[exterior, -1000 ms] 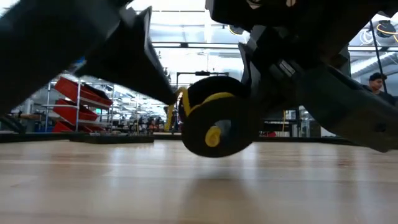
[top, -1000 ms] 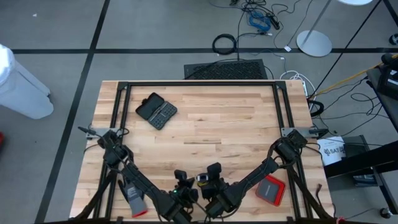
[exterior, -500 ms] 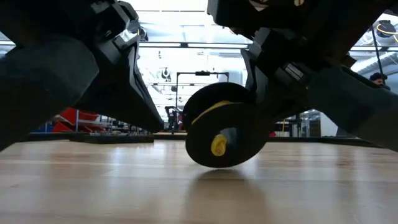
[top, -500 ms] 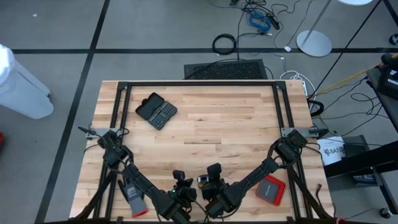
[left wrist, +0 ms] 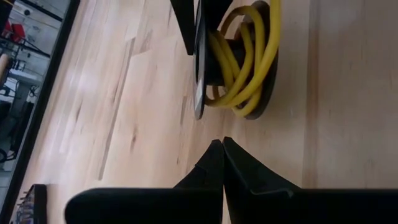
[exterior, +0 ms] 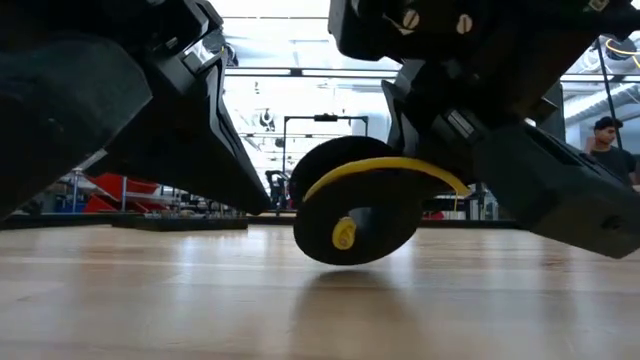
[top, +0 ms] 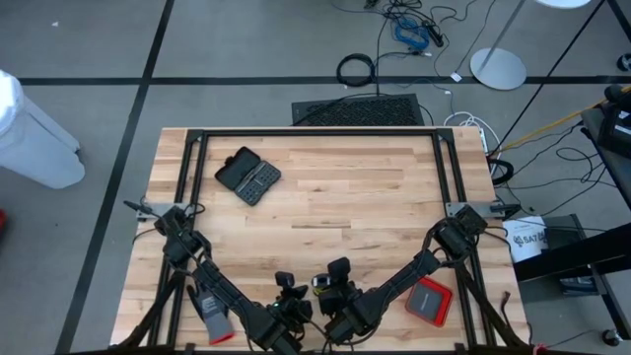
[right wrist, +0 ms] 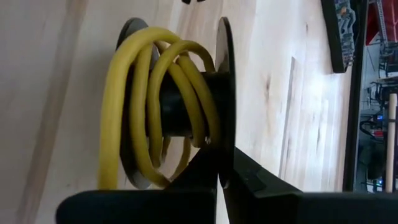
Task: Coil cords
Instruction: Coil the yellow wire onto the spool
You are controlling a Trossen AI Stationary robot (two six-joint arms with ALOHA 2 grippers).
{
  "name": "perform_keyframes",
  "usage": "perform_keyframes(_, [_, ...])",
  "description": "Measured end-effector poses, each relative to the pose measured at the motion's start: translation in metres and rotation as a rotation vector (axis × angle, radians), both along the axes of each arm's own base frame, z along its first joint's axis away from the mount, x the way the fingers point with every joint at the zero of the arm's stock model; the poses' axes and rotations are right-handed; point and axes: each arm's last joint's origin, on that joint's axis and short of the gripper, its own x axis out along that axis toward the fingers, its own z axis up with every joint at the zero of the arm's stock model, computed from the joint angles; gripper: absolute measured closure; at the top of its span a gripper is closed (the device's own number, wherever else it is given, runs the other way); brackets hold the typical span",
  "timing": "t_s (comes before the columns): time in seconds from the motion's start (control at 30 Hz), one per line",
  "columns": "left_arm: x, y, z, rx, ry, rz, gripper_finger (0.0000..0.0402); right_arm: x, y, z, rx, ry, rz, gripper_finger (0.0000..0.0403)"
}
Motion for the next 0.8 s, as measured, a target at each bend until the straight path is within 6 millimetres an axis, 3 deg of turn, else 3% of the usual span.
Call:
perform_keyframes(0.47, [-0.006,-0.008,-0.001,-0.046,0.008,-0.008,0.0401,-0.001,0.003,-0.007,-0.007,0.045,0.037,0.0400])
perform_keyframes(0.8, [-0.007,-0.009,0.000,-0.040,0.007,-0.008,0.0401,-0.009,0.015,-0.007,-0.038,0.005,0.057,0.0323])
